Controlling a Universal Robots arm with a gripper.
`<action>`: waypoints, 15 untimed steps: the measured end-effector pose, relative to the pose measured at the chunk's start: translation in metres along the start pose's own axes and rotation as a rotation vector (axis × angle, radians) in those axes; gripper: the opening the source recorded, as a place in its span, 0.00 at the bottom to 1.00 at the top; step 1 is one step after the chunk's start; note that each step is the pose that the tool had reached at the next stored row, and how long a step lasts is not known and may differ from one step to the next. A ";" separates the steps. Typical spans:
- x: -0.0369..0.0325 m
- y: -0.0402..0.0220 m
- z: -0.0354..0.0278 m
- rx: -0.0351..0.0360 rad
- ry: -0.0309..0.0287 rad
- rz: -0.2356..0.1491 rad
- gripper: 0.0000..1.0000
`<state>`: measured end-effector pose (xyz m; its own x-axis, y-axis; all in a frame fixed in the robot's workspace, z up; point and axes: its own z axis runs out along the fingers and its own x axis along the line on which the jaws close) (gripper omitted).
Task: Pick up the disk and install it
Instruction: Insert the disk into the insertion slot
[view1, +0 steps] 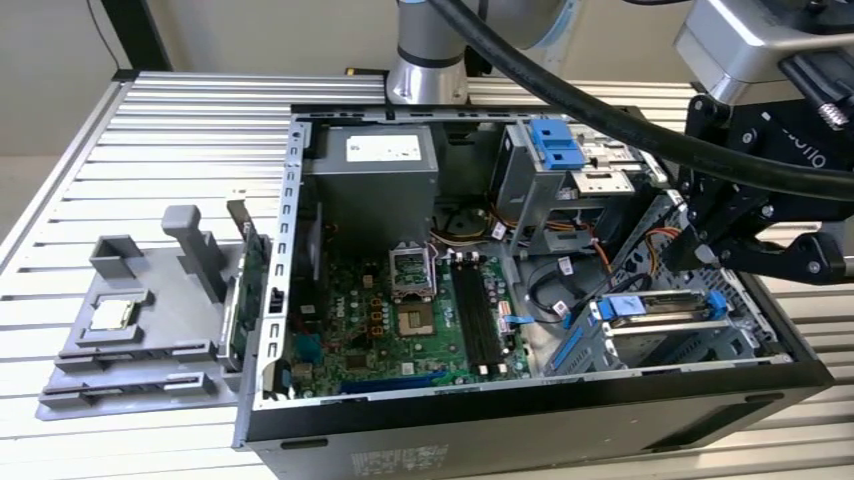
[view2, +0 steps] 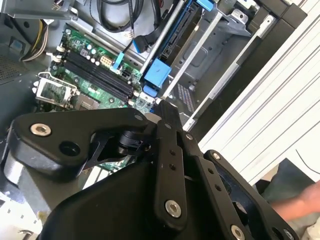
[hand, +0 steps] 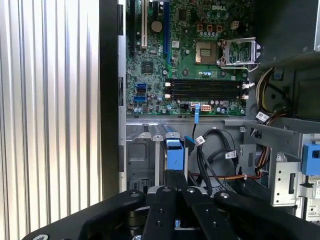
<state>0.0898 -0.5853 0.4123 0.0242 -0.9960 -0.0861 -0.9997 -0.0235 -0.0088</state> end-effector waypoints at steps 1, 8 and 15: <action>0.0000 -0.0006 0.0001 -0.0002 0.0002 0.000 0.00; -0.0007 -0.0035 0.0023 -0.0003 0.0000 0.000 0.00; -0.0062 -0.0114 0.0075 -0.0004 0.0000 -0.001 0.00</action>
<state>0.1010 -0.5782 0.4054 0.0250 -0.9960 -0.0860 -0.9997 -0.0243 -0.0085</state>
